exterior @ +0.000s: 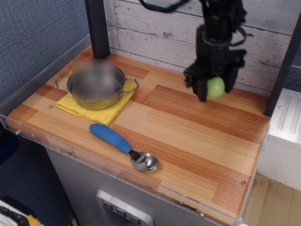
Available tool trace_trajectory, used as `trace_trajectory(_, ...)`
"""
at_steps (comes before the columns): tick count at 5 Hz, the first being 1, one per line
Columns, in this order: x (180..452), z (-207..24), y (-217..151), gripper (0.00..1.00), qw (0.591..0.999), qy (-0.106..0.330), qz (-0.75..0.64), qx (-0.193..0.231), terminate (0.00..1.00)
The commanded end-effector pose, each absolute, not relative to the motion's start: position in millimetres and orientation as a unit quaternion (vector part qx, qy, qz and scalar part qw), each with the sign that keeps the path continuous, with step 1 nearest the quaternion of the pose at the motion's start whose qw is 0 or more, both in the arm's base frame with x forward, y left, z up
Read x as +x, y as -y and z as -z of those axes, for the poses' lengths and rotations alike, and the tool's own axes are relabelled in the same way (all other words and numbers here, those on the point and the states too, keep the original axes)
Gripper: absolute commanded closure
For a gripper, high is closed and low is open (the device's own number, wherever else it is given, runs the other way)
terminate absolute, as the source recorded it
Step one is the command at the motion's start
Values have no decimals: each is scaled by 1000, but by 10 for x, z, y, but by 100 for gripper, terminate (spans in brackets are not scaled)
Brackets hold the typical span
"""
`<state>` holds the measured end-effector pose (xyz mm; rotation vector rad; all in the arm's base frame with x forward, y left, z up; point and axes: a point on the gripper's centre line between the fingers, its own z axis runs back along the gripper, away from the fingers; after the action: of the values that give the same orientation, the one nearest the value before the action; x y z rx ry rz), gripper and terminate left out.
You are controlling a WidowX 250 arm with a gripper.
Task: Remove the pear from the pot and place it on the right back corner of the counter.
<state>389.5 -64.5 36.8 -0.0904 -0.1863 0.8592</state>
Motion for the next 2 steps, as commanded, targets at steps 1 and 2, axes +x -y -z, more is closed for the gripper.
trace_trajectory(1,3856,-413,732,0,903,91,-417,-44,0)
trace_trajectory(2,3822,-400,685,0,899,87,-428,-38,0)
